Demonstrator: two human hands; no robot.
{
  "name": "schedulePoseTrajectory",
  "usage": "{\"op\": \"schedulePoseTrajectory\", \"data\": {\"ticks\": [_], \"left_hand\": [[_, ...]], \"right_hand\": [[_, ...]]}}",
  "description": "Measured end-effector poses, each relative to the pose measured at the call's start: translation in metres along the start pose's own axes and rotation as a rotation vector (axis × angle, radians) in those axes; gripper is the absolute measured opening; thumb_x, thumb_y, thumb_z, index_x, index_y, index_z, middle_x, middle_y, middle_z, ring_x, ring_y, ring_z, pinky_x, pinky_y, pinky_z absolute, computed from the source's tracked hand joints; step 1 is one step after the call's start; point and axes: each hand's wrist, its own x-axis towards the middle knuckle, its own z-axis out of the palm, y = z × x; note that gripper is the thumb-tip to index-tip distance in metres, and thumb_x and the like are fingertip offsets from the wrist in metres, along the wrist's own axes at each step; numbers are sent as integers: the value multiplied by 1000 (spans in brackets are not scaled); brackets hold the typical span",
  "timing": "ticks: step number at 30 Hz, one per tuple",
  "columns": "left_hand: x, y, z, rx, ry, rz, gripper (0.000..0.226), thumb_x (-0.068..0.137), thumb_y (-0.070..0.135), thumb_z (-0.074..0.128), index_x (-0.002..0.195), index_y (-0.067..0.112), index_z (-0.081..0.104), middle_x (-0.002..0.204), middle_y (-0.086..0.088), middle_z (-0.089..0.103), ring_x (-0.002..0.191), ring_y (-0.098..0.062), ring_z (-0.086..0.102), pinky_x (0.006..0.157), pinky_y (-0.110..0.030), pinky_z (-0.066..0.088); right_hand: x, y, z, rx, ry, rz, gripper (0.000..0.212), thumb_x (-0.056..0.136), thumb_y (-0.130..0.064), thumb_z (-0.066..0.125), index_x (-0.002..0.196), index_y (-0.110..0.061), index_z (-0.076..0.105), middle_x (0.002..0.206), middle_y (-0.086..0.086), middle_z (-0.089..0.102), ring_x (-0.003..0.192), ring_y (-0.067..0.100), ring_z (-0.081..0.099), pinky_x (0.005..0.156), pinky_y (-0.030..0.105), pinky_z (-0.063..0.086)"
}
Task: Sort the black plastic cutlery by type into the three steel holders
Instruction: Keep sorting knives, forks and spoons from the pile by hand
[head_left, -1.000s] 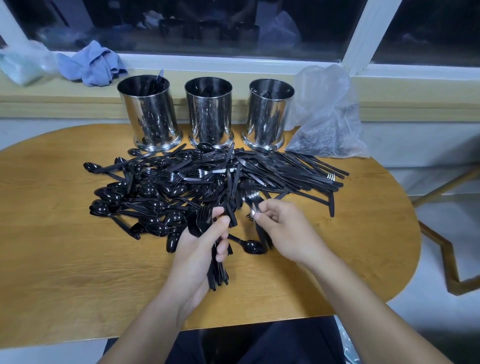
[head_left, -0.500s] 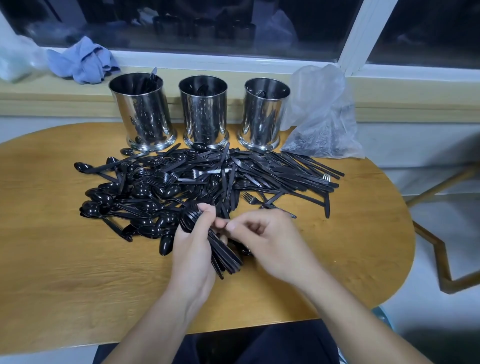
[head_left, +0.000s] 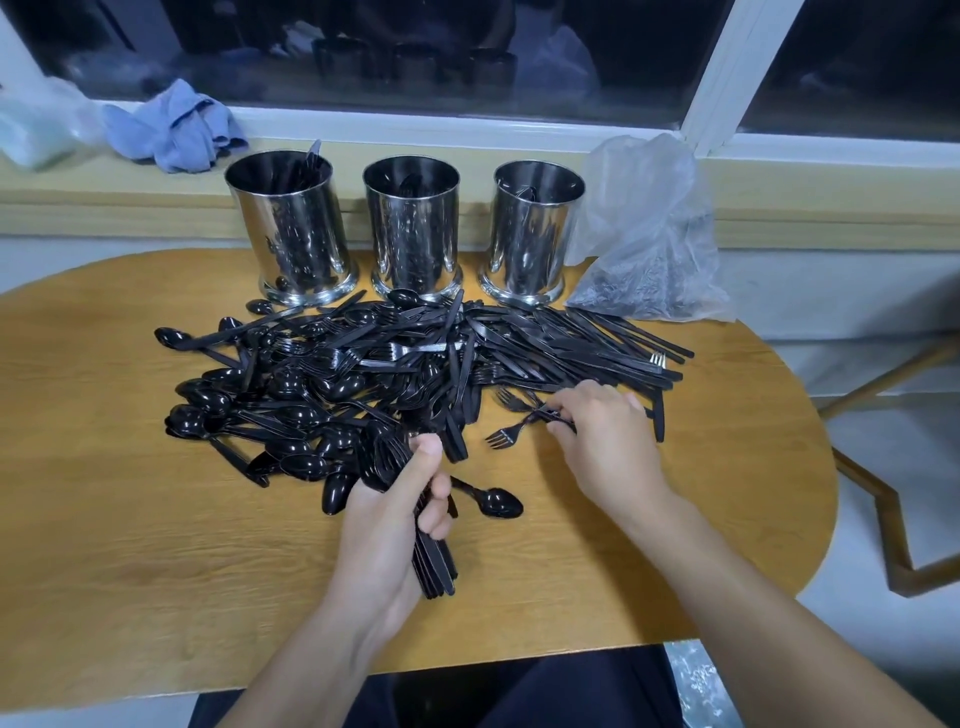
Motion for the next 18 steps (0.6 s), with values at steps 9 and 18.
{"op": "schedulePoseTrajectory", "data": {"ticks": [9,18], "left_hand": [[9,-13,-16,25,-66,28,74,65,64,104,107,14,69,77,-13,61,49,-16,47,44,-30,41],[25,-20,-30,34,-68,13,36,99,48,74,114,16,70,77,-5,64,53,-16,52,47,-31,46]], "right_hand": [[12,1,1,-70,-49,-302,32,104,-14,71,132,-30,76,107,-10,67,102,20,58,106,42,41],[10,1,5,-120,61,-397,20,98,-25,81,117,-29,83,109,-9,66,105,18,48,94,37,42]]}}
